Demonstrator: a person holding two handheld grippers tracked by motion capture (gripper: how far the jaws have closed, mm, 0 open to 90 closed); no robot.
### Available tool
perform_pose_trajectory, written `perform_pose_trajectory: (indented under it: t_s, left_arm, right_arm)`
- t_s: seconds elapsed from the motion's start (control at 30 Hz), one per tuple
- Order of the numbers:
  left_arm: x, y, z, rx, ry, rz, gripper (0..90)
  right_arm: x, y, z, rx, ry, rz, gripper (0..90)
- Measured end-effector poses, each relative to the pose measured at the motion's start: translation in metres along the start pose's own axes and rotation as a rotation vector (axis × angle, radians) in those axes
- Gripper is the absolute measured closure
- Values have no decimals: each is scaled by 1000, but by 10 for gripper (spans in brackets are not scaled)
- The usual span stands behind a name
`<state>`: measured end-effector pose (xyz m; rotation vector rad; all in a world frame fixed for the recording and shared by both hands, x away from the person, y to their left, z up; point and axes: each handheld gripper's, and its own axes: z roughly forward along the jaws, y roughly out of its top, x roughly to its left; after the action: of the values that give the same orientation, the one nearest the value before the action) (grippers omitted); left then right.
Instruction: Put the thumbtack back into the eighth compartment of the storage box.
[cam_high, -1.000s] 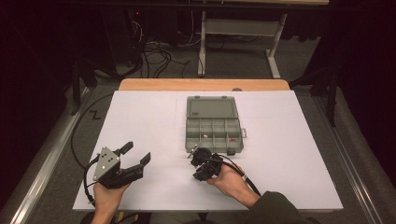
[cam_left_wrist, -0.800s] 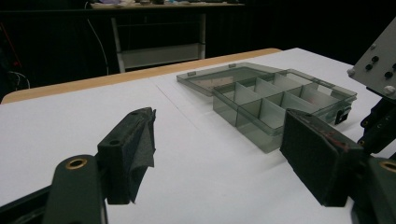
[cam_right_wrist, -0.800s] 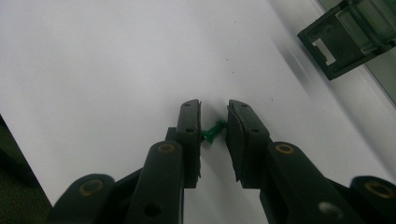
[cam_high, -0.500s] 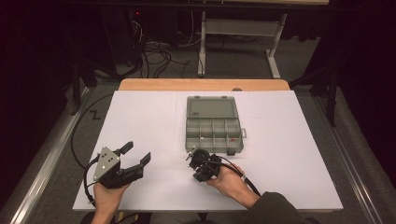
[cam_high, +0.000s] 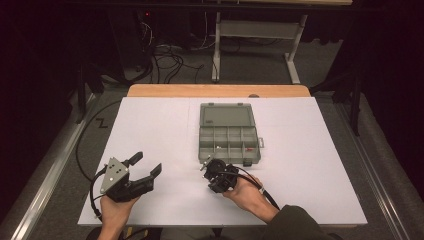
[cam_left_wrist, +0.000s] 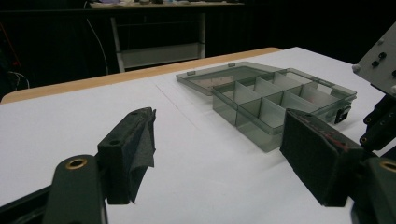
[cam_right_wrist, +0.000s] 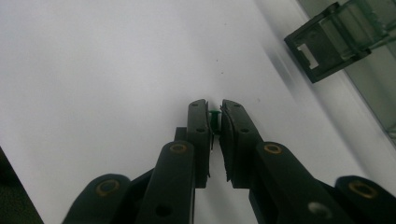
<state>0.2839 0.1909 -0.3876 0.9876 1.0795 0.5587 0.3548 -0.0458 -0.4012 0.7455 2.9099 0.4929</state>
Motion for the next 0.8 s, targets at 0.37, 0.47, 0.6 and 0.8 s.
perform_pose_trajectory:
  t_s: [0.37, 0.47, 0.6, 0.8]
  left_arm:
    - [0, 0, 0, 3, 0, 1, 265]
    - [0, 0, 0, 3, 1, 1, 265]
    - [0, 0, 0, 1, 2, 0, 265]
    - [0, -1, 1, 3, 2, 0, 266]
  right_arm:
    - [-13, -7, -12, -25, -5, 34, 850]
    - [-17, -9, -16, -39, -5, 50, 850]
    - [-22, -12, -22, -50, -12, 69, 850]
    - [-29, -17, -30, -66, -13, 87, 850]
